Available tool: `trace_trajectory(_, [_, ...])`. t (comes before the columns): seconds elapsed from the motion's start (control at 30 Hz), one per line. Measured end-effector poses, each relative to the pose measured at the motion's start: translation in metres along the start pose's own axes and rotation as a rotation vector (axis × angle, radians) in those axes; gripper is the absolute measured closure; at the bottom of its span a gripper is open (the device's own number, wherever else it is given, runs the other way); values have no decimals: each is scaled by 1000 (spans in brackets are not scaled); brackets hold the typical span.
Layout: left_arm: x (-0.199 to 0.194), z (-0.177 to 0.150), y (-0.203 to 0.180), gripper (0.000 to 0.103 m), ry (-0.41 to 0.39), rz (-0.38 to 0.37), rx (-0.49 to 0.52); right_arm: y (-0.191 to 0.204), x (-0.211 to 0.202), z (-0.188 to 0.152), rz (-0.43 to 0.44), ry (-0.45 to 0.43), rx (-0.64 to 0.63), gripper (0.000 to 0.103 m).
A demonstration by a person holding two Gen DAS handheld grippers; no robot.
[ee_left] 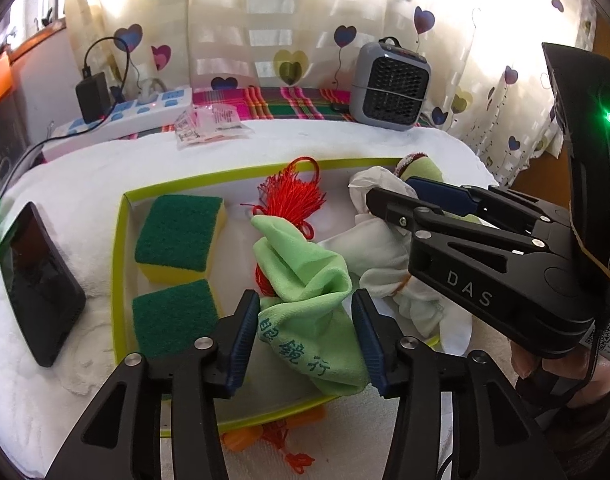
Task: Organize soft objects
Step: 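Lower and release the green cloth with the left tool while the right tool releases the sachet, then withdraw both tools from the box toward the remaining items on the bed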
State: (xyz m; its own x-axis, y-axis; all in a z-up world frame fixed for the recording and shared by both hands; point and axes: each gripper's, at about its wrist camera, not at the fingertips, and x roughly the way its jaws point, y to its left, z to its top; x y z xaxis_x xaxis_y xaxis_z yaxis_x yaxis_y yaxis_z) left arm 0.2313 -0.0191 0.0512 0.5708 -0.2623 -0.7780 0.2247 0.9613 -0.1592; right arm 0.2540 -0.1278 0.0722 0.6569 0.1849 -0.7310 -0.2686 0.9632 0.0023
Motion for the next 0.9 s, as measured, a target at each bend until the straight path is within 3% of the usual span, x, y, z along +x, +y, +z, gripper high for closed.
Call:
trace_trajectory(0.27, [-11, -2, -2, 48, -20, -8, 0, 0, -10, -2, -1, -18, 15, 55])
trace_trajectory(0.9, [-54, -16, -3, 46, -83, 17, -1, 4, -53, -14, 33, -86, 60, 48])
